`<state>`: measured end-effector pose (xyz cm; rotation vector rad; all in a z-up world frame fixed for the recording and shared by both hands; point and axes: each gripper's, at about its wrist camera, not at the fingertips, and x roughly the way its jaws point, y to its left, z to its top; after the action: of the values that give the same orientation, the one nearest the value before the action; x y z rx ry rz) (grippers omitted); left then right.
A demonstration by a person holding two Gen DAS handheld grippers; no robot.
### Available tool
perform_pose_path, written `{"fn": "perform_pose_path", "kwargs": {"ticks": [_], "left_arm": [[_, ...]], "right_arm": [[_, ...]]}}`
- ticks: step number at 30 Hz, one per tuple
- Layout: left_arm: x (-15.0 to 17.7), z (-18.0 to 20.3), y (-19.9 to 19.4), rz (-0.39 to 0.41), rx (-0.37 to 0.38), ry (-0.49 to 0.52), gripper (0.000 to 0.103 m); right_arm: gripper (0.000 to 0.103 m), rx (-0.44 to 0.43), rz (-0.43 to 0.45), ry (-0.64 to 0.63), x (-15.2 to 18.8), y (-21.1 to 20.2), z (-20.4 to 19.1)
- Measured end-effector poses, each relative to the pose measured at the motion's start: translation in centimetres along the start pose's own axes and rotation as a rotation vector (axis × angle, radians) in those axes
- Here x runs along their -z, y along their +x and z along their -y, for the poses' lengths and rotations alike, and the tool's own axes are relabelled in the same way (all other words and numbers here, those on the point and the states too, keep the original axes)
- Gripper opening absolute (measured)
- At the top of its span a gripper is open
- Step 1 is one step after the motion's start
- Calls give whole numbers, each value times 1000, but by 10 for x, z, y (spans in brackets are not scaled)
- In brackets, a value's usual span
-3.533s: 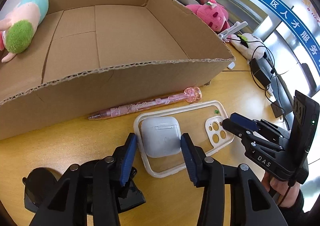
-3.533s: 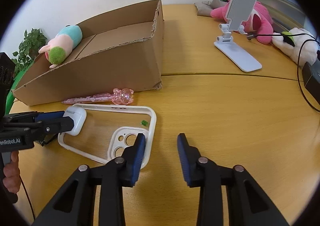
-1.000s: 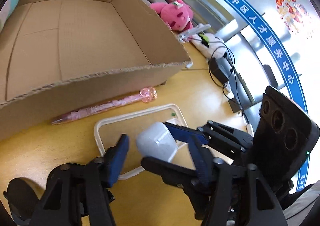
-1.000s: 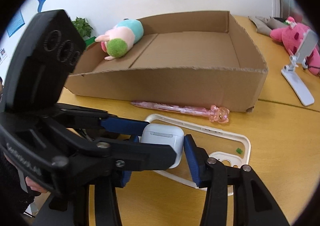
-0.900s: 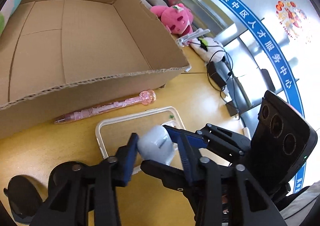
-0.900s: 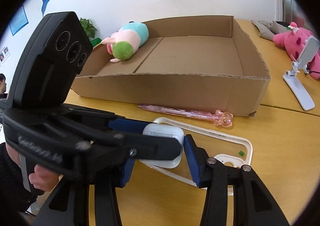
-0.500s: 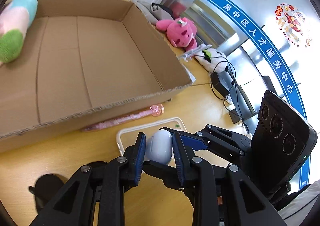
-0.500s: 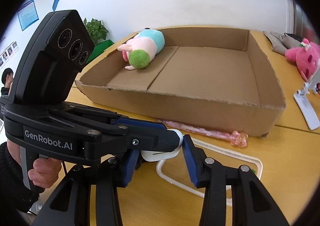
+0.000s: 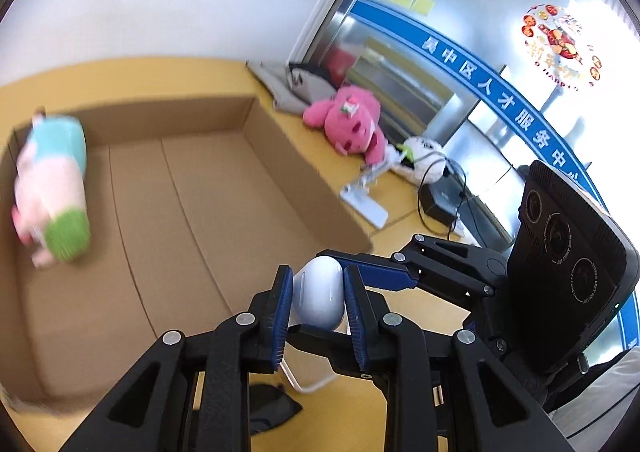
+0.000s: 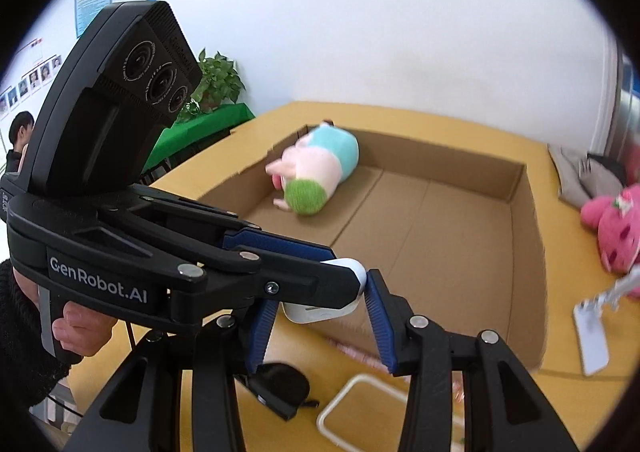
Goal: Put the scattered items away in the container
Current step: 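Lift the earbuds case with both grippers and carry it over the box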
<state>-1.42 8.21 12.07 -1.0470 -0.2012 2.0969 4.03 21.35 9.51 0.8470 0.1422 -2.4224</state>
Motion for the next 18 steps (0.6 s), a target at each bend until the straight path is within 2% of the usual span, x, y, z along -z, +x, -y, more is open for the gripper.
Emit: {"fn": "perform_pose_path", "kwargs": {"ticks": [8, 18], "left_arm": [[-50, -19, -22, 55, 1, 42, 26], [-98, -75, -6, 25, -13, 30, 25]], "right_arm": [[42, 7, 55, -102, -60, 5, 3], [42, -14, 4, -175, -110, 59, 19]]}}
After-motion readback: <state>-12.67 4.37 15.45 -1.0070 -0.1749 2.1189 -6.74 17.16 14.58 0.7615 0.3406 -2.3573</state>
